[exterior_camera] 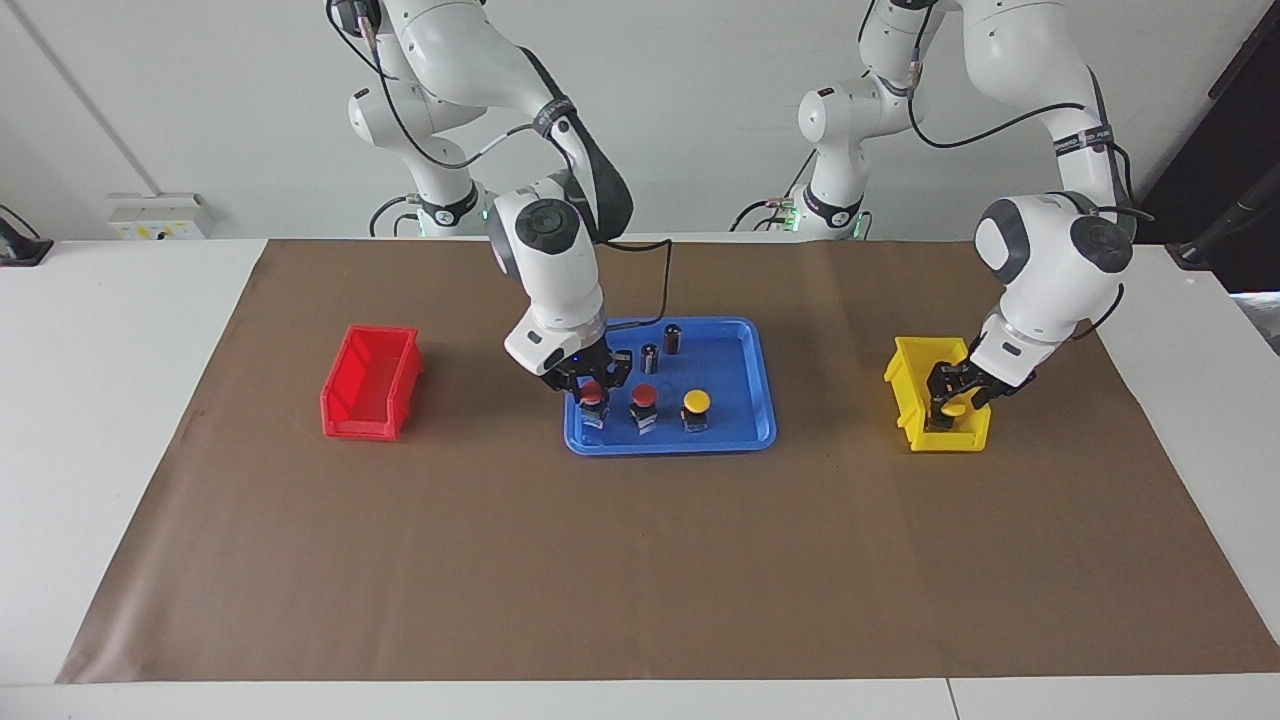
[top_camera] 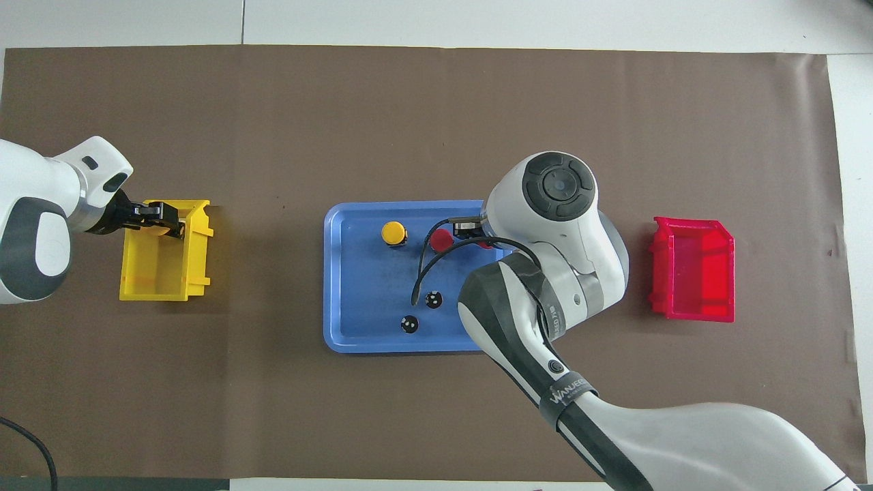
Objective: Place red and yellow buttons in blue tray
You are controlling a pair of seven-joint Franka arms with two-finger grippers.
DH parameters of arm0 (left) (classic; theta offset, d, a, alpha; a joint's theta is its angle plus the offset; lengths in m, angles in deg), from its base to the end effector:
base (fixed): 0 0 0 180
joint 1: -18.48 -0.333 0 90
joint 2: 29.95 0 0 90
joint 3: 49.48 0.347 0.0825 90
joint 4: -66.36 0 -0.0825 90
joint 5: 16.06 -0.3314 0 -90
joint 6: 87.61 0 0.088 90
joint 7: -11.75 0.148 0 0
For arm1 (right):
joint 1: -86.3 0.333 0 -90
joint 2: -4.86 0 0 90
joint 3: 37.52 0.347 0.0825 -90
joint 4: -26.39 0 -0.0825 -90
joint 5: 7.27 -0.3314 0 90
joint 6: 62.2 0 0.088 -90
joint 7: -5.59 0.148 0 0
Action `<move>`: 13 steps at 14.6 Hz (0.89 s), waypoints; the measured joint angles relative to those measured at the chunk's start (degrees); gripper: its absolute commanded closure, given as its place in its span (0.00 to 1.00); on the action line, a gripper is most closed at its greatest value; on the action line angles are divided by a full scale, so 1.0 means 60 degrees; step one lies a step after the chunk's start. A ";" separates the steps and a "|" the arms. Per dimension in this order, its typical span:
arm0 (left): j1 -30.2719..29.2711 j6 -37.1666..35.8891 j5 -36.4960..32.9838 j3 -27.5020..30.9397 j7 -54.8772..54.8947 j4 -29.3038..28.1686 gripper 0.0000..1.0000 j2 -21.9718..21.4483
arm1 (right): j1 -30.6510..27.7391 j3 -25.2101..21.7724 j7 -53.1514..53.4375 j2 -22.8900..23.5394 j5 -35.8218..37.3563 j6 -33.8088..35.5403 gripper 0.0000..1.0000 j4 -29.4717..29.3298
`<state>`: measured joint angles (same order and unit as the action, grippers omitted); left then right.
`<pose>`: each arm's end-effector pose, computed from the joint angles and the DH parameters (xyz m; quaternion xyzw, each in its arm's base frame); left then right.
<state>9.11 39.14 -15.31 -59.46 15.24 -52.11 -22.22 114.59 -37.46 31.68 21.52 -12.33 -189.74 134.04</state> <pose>0.5339 -0.0044 0.3905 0.9994 -0.0310 0.0062 0.0168 0.5211 0.2875 0.3805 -0.9989 0.0062 -0.0086 0.0448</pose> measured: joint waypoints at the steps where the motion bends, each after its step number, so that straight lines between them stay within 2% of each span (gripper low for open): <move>1: 0.0008 0.0011 0.0000 -0.0009 -0.0047 -0.0003 0.35 0.0003 | 0.0027 0.0001 0.0000 0.0021 0.0000 -0.0050 0.54 0.0046; 2: 0.0022 0.0029 0.0000 -0.0023 -0.0090 -0.0006 0.35 0.0005 | 0.0034 0.0000 0.0000 0.0045 0.0000 -0.0079 0.46 0.0070; 4: 0.0065 0.0122 0.0000 -0.0063 -0.0211 -0.0013 0.40 0.0006 | 0.0033 -0.0009 0.0000 0.0069 0.0000 -0.0085 0.23 0.0077; 5: 0.0099 0.0145 0.0000 -0.0066 -0.0243 -0.0014 0.41 0.0006 | 0.0033 -0.0014 0.0000 0.0069 0.0000 -0.0088 0.08 0.0072; 6: 0.0120 0.0159 0.0000 -0.0067 -0.0262 -0.0017 0.42 0.0009 | 0.0033 -0.0022 0.0000 0.0067 0.0003 -0.0089 0.00 0.0057; 8: 0.0123 0.0174 0.0000 -0.0065 -0.0264 -0.0031 0.41 0.0044 | 0.0009 -0.0089 0.0000 0.0032 0.0021 -0.0072 0.00 -0.0099; 10: 0.0123 0.0196 0.0000 -0.0065 -0.0264 -0.0037 0.42 0.0098 | -0.0129 -0.0200 0.0000 -0.0061 0.0259 0.0649 0.00 -0.0731; 12: 0.0123 0.0217 0.0000 -0.0065 -0.0264 -0.0038 0.57 0.0118 | -0.0563 -0.0233 -0.0019 -0.0260 0.0965 0.2077 0.00 -0.1703; 13: 0.0123 0.0230 0.0000 -0.0064 -0.0264 -0.0038 0.74 0.0118 | -0.0915 -0.0239 -0.0167 -0.0458 0.1142 0.2703 0.00 -0.2069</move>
<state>9.85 40.52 -15.31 -59.84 13.65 -52.34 -21.51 109.10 -38.90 30.68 18.78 -5.48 -173.52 121.63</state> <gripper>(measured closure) 0.441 0.000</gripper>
